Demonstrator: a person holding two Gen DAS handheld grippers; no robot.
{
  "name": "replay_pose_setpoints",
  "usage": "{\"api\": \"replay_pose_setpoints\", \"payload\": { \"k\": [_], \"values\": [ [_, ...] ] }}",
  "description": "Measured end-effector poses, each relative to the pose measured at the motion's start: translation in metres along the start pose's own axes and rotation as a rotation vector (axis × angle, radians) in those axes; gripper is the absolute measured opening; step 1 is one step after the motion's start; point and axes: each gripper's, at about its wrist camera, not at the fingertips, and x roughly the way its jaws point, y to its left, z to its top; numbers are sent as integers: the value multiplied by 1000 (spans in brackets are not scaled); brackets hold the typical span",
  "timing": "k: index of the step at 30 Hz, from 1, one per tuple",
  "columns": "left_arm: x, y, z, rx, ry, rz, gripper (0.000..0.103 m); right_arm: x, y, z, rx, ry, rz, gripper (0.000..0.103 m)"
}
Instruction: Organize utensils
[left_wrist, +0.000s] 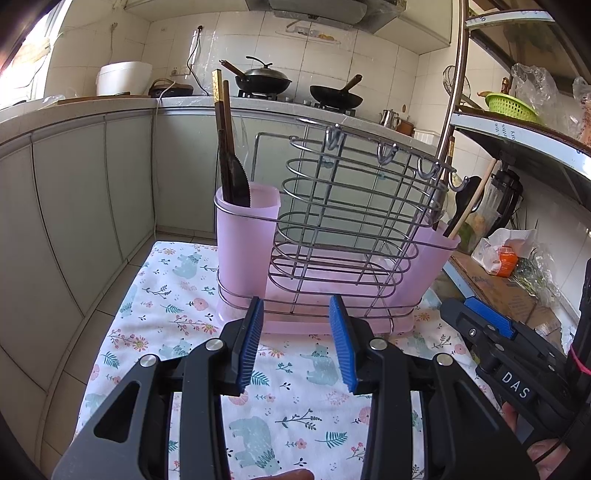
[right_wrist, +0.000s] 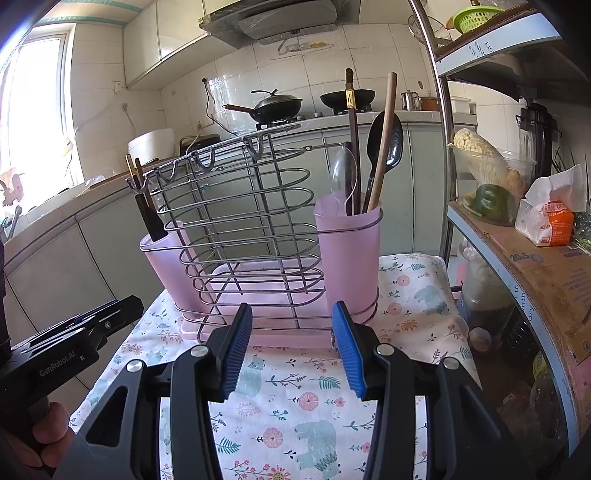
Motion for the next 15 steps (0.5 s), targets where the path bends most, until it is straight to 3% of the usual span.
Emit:
{"api": "replay_pose_setpoints", "payload": {
  "k": [15],
  "values": [
    [3,0,0,3,8,-2,37,3,1,-1,-4,6,0,45]
  ]
}}
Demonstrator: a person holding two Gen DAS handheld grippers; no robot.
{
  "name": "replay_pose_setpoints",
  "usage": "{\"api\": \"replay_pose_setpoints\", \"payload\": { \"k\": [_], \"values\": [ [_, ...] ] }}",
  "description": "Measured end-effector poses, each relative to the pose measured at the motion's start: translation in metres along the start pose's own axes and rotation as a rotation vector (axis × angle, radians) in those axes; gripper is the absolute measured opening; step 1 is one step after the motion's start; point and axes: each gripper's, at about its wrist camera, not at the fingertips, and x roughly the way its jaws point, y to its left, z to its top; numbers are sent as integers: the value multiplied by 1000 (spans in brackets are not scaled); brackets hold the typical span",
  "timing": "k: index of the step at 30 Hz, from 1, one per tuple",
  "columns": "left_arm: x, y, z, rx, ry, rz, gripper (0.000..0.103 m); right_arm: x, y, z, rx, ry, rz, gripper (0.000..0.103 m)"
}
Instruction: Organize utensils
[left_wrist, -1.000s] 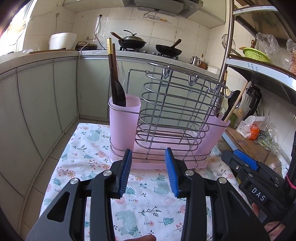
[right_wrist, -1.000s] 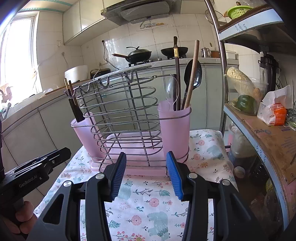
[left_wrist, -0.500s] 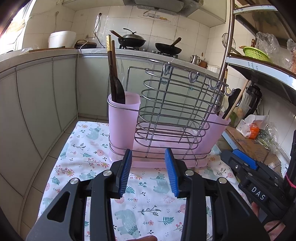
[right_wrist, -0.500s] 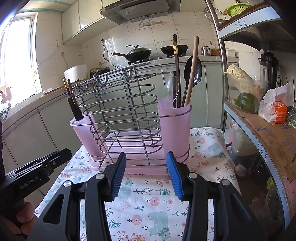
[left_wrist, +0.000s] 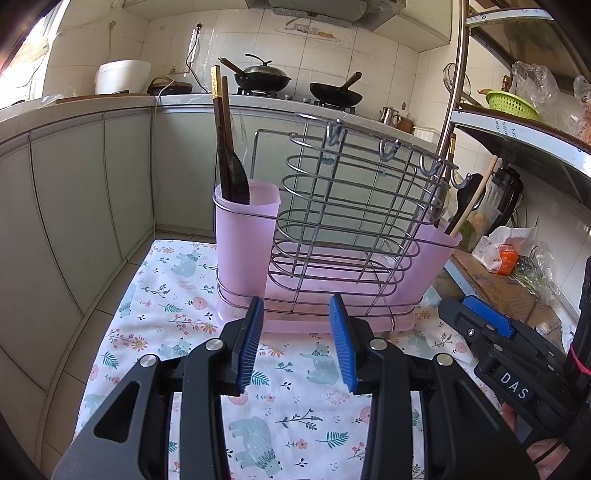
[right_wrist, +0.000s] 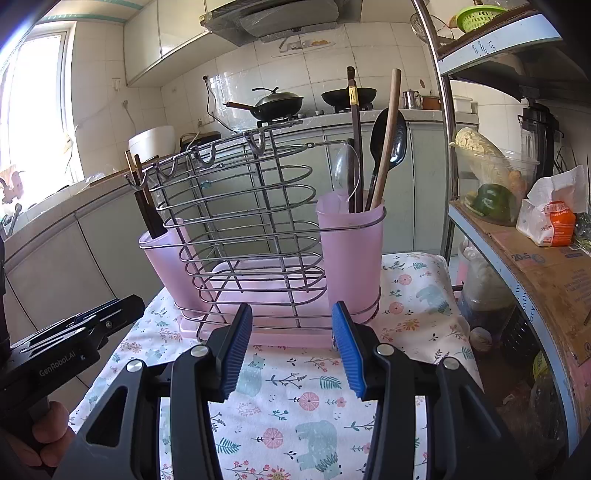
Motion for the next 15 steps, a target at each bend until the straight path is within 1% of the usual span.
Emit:
{"api": "replay_pose_setpoints", "payload": {
  "k": [10,15],
  "values": [
    [5,3,0,-4,11,10,37,5,-2,-1,2,12,-3,45],
    [6,10,3,-2,10,26,37,8,-7,1,-3,21,-15,45]
  ]
}}
